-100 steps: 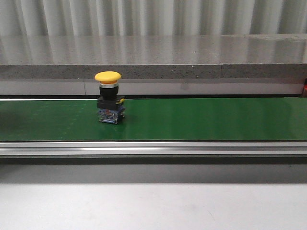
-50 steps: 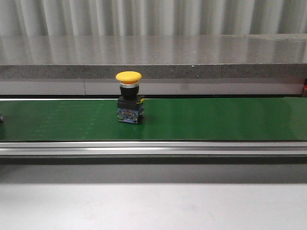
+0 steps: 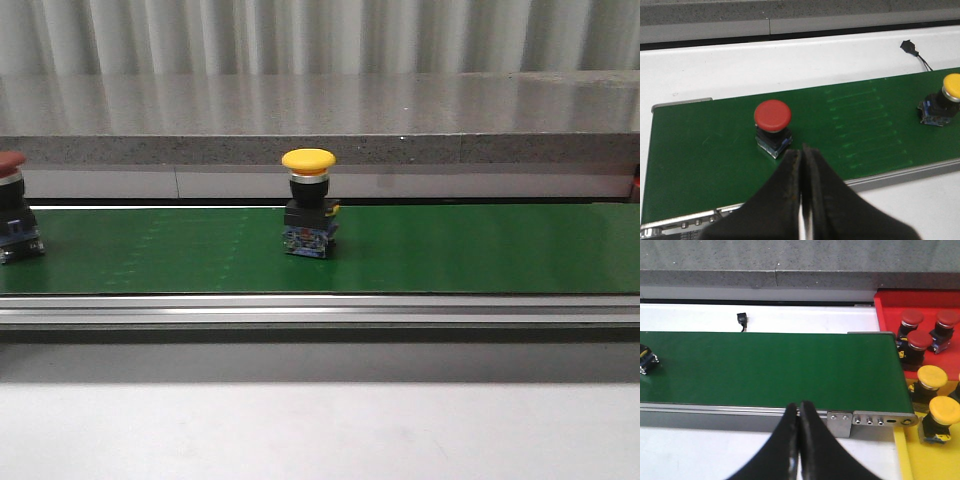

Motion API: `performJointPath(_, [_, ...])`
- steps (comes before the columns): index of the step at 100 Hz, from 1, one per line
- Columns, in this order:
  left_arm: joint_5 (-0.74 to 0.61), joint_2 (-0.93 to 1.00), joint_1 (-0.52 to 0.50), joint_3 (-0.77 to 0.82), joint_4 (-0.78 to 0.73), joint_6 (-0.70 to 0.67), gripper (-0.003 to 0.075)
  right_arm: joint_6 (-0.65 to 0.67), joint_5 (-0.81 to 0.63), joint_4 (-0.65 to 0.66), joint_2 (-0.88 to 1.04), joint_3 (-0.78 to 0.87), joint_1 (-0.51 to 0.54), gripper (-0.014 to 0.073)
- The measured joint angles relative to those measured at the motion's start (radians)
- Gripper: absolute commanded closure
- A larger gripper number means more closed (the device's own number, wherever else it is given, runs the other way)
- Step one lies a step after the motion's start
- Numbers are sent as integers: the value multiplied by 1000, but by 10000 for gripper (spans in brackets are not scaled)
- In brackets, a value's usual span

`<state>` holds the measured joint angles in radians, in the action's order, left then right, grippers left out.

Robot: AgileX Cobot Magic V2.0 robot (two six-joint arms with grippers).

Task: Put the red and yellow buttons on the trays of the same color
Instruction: 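Set the red button on the belt and lower the right gripper toward yellow button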

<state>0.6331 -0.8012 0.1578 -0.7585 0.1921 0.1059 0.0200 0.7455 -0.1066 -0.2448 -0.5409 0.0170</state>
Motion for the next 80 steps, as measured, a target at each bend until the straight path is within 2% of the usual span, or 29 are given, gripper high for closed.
performJointPath(30, [52, 173, 0, 117, 2, 0, 740, 0, -6, -4, -32, 0, -28, 661])
performJointPath(53, [71, 212, 0, 132, 2, 2, 740, 0, 51, -4, -228, -96, -166, 659])
performJointPath(63, [73, 212, 0, 132, 3, 2, 740, 0, 78, -8, -352, -177, -195, 652])
performJointPath(70, [74, 212, 0, 132, 3, 2, 740, 0, 93, -8, -445, -237, -199, 589])
performJointPath(77, [74, 212, 0, 132, 3, 2, 740, -5, 108, -16, -536, -298, -199, 456])
performJointPath(80, [74, 212, 0, 132, 3, 2, 740, -10, 115, -20, -572, -322, -199, 372])
